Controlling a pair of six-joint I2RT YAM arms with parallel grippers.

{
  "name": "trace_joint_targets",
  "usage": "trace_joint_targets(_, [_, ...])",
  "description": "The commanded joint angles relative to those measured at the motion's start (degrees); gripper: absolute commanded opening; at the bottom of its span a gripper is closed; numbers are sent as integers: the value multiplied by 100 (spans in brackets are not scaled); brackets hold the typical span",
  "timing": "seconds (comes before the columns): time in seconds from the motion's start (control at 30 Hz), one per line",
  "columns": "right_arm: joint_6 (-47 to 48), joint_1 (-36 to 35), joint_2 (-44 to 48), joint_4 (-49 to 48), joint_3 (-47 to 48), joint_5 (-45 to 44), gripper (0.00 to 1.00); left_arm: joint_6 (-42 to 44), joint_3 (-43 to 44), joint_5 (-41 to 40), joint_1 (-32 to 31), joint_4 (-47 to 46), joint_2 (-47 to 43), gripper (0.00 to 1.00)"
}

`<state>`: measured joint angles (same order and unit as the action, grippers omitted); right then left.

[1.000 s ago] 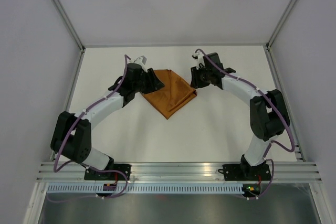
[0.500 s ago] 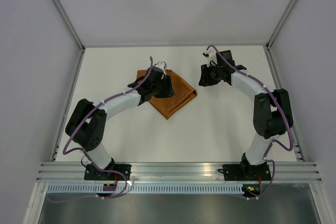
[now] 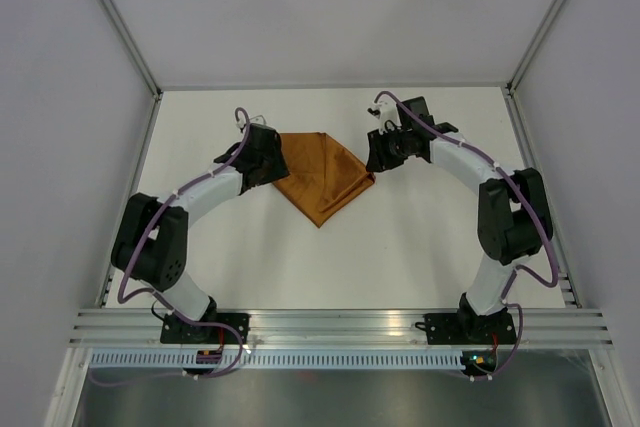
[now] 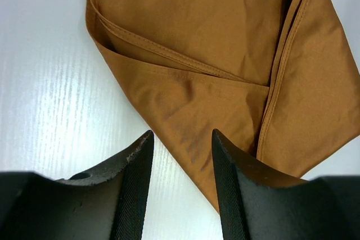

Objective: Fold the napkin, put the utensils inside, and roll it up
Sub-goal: Fold the napkin

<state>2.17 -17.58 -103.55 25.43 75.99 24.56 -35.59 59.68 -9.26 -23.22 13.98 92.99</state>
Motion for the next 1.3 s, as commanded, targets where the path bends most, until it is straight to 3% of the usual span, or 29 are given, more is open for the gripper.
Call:
trace_joint_targets(0.0, [178,-280,-25,112,190,102,39,-299,105,169,-42,-175,114,51])
trace_joint_targets(0.57, [467,-738,-262,322,373,-170,40,-308,659,-516,204,-159,677,50])
trace_joint_targets(0.77, [582,-931,-185,447,312,85,57,-334,527,-393,204,-176,563,50])
trace_joint_targets(1.03, [1021,-1888,63,-213,-216,-1047,54,-536,141,-156,450,-220,-148,51])
trace_joint_targets(1.27, [1338,-2574,168,-617,-400,-1926,58,-440,70,3,617,-115,-589,51])
